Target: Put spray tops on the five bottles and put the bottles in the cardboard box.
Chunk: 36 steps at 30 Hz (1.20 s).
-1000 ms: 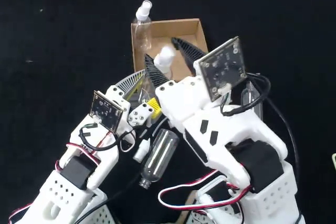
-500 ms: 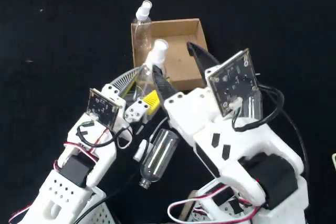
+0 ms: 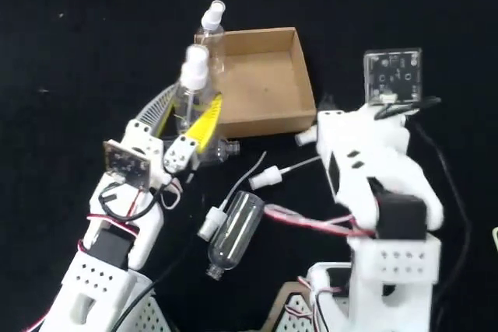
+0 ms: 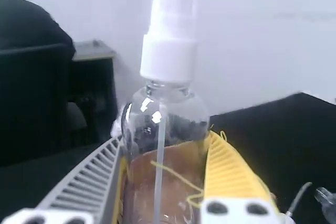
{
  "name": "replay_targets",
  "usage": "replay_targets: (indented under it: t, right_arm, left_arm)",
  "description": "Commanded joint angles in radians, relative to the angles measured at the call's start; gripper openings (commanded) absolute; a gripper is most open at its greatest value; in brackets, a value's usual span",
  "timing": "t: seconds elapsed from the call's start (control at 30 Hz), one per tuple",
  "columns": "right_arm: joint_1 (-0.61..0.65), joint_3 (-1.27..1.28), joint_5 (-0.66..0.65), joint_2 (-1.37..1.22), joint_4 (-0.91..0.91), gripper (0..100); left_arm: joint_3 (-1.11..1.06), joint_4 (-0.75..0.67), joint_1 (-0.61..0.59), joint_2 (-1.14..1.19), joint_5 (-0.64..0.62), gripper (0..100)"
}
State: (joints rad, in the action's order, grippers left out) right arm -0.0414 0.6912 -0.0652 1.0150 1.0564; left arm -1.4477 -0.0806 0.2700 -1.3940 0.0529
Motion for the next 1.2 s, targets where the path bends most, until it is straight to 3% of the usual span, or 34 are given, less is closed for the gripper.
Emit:
replay_targets:
  t: [0.0, 0.1, 0.3, 0.4, 0.6, 0.77, 1.07, 1.17]
  right_arm:
    - [-0.066, 0.133, 0.025, 0.013, -0.163, 24.7]
    - [-0.069, 0.216, 0.074, 0.013, -0.261, 22.7]
    - [-0.06, 0.335, 0.084, 0.015, -0.373, 3.1]
    - [-0.021, 0.41, 0.124, 0.015, -0.428, 3.0]
    - [0.009, 0.526, 0.146, 0.015, -0.594, 3.0]
    - [0.031, 0.535, 0.144, 0.015, -0.601, 2.9]
    - [0.034, 0.552, 0.146, 0.015, -0.601, 2.9]
    - [0.034, 0.552, 0.146, 0.015, -0.601, 2.9]
  left_arm:
    - [0.001, -0.138, -0.038, -0.006, -0.034, 3]
    - [0.042, -0.173, -0.039, 0.021, -0.117, 3]
    - [0.193, -0.173, -0.097, 0.273, -0.222, 3]
    - [0.213, -0.178, -0.148, 0.341, -0.23, 3]
    - [0.117, -0.359, -0.38, 0.353, -0.232, 3]
    - [0.139, -0.381, -0.536, 0.408, -0.229, 3]
    - [0.507, -0.399, -0.814, 0.971, -0.229, 3]
    - [0.547, -0.551, -0.897, 1.162, -0.227, 3]
